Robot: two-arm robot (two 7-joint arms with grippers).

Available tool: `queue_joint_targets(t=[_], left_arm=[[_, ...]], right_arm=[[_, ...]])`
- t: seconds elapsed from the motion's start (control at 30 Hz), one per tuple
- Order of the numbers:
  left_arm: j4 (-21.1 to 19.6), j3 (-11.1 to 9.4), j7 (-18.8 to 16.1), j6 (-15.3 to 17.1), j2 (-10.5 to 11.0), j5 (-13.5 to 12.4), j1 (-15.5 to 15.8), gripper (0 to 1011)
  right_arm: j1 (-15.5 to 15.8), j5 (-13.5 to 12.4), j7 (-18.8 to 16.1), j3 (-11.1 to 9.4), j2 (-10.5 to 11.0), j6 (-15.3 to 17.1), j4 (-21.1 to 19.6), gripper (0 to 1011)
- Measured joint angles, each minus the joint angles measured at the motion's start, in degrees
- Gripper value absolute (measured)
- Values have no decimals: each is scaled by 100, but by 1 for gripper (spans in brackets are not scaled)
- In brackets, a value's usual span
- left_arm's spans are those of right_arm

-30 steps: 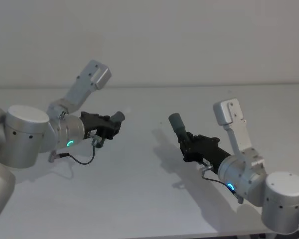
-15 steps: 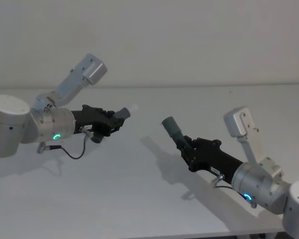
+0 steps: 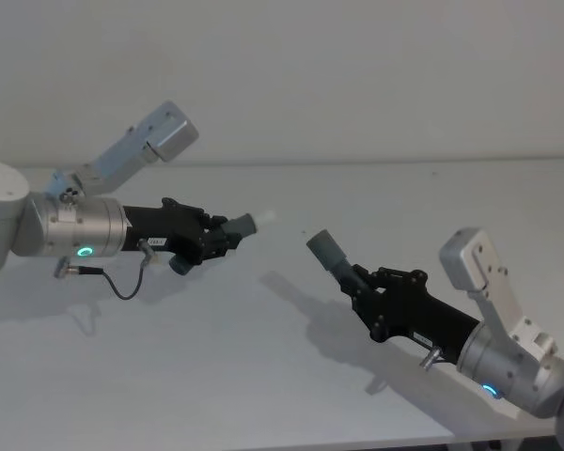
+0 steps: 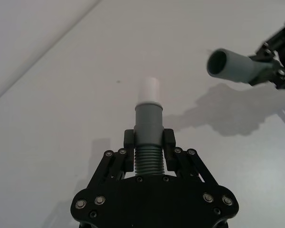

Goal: Use both hands to pick up one end of the pipe from the table, align the ends, and insert them.

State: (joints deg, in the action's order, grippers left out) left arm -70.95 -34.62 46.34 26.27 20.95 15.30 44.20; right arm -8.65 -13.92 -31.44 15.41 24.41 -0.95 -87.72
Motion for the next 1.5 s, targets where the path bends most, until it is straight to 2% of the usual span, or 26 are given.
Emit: queue_joint_targets(t=[0.1, 0.13, 0.17, 0.33, 0.43, 0.5, 0.53, 0.63, 0.73, 0.8, 0.83, 0.87, 0.97, 1.07, 1.17, 1.43, 1.5], left_arm=[[96, -103, 260, -133, 52, -1, 110, 327], [96, -103, 260, -133, 52, -1, 110, 327], [160, -181, 432, -225, 85, -8, 183, 327], [255, -330, 756, -404, 159, -42, 327, 327], [289, -410, 918, -496, 210, -67, 407, 327], [304, -443, 982, -529, 232, -73, 445, 327], [314, -466, 1050, -562, 252, -74, 473, 327], [327, -489, 1123, -594, 274, -69, 507, 327], [337, -508, 1219, -628, 310, -31, 553, 327], [337, -510, 1256, -632, 322, -10, 565, 327], [337, -511, 1286, -634, 331, 14, 579, 327], [337, -511, 1286, -634, 331, 14, 579, 327], [335, -514, 1357, -641, 350, 73, 608, 327], [329, -520, 1398, -645, 359, 102, 622, 327], [320, -538, 1478, -648, 370, 151, 649, 327], [283, -612, 1654, -634, 386, 243, 700, 327], [278, -634, 1694, -629, 391, 255, 712, 327]], right_arm=[[28, 128, 36, 21, 37, -265, 40, 163], [28, 128, 36, 21, 37, -265, 40, 163], [45, 247, 108, 36, 55, -491, 69, 163], [73, 477, 249, 70, 79, -849, 143, 163], [91, 744, 410, 108, 96, -1217, 224, 163], [97, 855, 470, 123, 103, -1347, 255, 163], [102, 994, 543, 139, 109, -1508, 285, 164], [105, 1179, 641, 166, 122, -1710, 340, 163], [106, 1552, 820, 209, 147, -2064, 428, 163], [106, 1702, 889, 227, 160, -2190, 459, 163], [103, 1882, 972, 245, 174, -2337, 488, 163], [103, 1882, 972, 245, 174, -2337, 488, 163], [87, 2303, 1181, 288, 210, -2647, 560, 163], [75, 2552, 1317, 312, 230, -2810, 606, 163], [50, 2989, 1579, 340, 249, -3058, 666, 163], [5, 3685, 2066, 350, 256, -3365, 704, 163], [-5, 3784, 2145, 350, 257, -3413, 707, 163]])
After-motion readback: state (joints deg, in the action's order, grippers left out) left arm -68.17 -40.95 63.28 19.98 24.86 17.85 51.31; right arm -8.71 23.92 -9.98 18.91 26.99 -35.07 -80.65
